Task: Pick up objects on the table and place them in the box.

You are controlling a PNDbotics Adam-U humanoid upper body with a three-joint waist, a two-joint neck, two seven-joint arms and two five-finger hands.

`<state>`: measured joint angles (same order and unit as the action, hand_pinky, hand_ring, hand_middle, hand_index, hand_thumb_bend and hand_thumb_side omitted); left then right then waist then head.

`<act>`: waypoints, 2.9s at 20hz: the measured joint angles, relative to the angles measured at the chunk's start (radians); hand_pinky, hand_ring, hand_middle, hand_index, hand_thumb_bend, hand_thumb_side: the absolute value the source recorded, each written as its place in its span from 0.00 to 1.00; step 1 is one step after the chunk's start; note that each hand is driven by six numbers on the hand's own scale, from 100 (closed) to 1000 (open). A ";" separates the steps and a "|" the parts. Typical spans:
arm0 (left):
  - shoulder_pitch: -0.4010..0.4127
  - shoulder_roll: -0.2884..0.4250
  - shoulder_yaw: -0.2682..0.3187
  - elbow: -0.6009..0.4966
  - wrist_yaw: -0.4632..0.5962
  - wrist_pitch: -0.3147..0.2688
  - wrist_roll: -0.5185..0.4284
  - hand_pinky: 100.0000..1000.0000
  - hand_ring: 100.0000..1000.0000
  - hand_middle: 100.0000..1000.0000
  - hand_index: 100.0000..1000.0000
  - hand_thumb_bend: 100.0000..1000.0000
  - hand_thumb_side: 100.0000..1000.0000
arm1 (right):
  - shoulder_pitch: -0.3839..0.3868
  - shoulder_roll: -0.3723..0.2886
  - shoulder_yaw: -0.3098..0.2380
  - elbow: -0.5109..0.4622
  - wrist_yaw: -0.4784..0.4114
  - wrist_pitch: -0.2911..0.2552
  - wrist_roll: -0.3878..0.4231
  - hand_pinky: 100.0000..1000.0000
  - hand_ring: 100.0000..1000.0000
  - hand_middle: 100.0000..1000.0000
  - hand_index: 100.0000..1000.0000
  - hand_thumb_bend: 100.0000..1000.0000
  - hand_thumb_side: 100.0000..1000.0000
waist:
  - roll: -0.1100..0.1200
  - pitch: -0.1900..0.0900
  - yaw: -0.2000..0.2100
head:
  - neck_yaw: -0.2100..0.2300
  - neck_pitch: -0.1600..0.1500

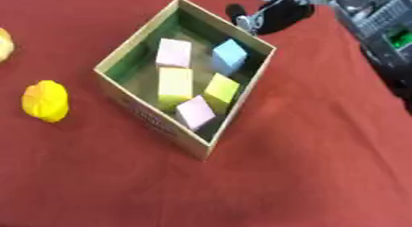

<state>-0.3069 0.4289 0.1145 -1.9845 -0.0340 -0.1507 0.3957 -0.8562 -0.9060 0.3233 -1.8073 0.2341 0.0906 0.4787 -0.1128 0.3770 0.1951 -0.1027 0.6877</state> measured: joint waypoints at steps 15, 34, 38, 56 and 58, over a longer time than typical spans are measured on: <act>-0.014 0.405 -0.091 0.000 -0.103 0.205 -0.136 0.74 0.52 0.58 0.77 0.18 0.09 | 0.496 -0.145 -0.274 -0.178 -0.162 -0.048 -0.404 0.82 0.83 0.65 0.84 0.00 0.45 | 0.057 -0.001 -0.044 | 0.063 0.015; -0.099 0.743 -0.323 0.147 -0.234 0.344 -0.429 0.81 0.73 0.70 0.85 0.42 0.29 | 0.583 -0.039 -0.378 -0.178 -0.246 -0.143 -0.623 0.81 0.81 0.62 0.82 0.00 0.50 | 0.079 -0.003 -0.085 | 0.115 0.025; -0.171 0.742 -0.385 0.243 -0.251 0.361 -0.489 0.82 0.74 0.71 0.86 0.44 0.15 | 0.575 -0.032 -0.377 -0.178 -0.247 -0.147 -0.635 0.81 0.81 0.62 0.81 0.00 0.50 | 0.080 -0.003 -0.088 | 0.119 0.025; -0.476 0.582 -0.431 0.693 -0.370 0.286 -0.766 0.82 0.77 0.74 0.82 0.45 0.00 | 0.592 0.024 -0.393 -0.178 -0.308 -0.152 -0.685 0.80 0.79 0.59 0.80 0.00 0.52 | 0.076 0.012 -0.083 | 0.132 0.019; -0.501 0.563 -0.430 0.740 -0.388 0.262 -0.794 0.82 0.77 0.75 0.83 0.45 0.00 | 0.593 0.029 -0.397 -0.178 -0.308 -0.149 -0.691 0.80 0.79 0.59 0.80 0.00 0.52 | 0.075 0.013 -0.084 | 0.135 0.015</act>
<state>-0.8077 0.9922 -0.3154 -1.2446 -0.4216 0.1117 -0.3986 -0.2632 -0.8767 -0.0734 -1.9853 -0.0737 -0.0587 -0.2123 -0.0375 0.3901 0.1115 0.0320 0.7022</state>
